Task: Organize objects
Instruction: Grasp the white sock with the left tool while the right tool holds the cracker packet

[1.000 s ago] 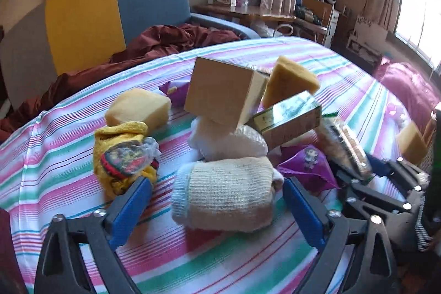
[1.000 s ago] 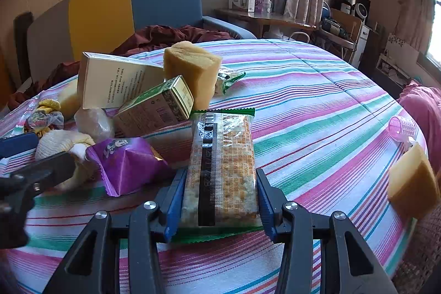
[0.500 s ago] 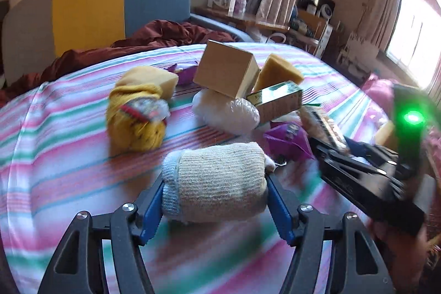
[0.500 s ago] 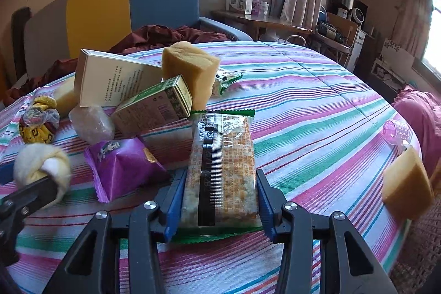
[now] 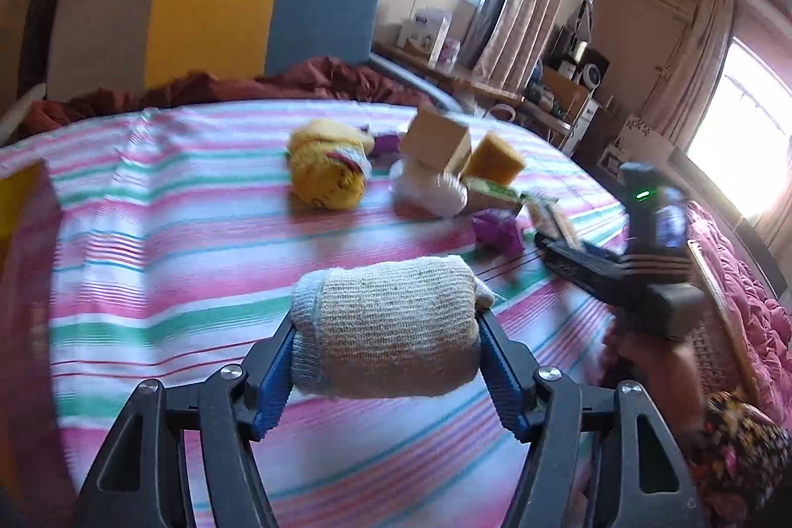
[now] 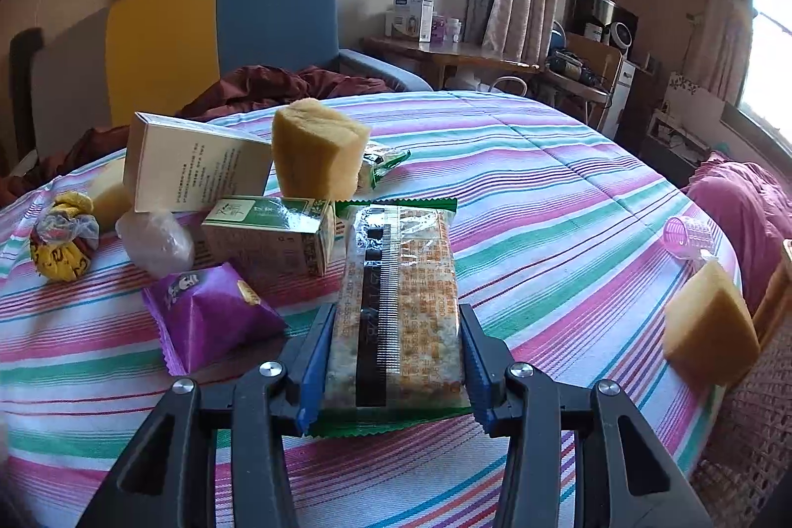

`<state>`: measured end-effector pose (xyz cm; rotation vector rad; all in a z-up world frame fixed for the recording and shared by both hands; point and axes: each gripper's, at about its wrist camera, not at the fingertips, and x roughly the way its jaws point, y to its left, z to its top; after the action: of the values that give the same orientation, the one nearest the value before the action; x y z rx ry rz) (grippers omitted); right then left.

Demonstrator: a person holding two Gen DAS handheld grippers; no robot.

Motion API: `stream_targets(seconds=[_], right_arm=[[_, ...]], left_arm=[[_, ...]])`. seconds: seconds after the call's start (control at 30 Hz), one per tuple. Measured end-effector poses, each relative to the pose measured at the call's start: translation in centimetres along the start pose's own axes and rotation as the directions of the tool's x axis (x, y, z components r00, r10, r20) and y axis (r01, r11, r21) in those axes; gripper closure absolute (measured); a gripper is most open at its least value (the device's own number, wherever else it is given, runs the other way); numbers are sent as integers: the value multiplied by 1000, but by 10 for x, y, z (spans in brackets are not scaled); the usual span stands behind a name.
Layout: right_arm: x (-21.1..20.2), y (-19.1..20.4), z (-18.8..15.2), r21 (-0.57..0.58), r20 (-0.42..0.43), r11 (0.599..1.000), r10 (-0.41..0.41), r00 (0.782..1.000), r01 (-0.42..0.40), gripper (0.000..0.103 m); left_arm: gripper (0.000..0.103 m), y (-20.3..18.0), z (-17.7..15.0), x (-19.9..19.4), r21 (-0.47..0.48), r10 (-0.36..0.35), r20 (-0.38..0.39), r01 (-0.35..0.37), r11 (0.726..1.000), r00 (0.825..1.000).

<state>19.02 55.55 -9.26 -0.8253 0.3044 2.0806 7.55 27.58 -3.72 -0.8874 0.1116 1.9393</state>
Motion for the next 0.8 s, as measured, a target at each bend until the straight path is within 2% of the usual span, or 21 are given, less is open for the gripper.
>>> stream_targets(seconds=[0.1,0.27,0.47,0.57,0.8], right_arm=[[0,1,0,-5,-3,1000,-11,1000,11,55],[-7,1,0,-5,27,1000,-20,999,20,56],[-17,5,-1,-20,69,999,-37,997,38,55],[-19,8,-1,-35,81,998,-44,996,47,56],[-38,19,-4,-90,170,995,-18,985,34,55]], left_arm=[[35,11,2,-33,0,26,53,-26,1000,998],[35,46,2,-78,-50,118,110,-113,992,987],[35,102,-6,-111,-174,236,101,-216,961,967],[35,119,-13,-119,-204,280,91,-257,945,956],[35,162,-32,-131,-291,370,19,-348,891,929]])
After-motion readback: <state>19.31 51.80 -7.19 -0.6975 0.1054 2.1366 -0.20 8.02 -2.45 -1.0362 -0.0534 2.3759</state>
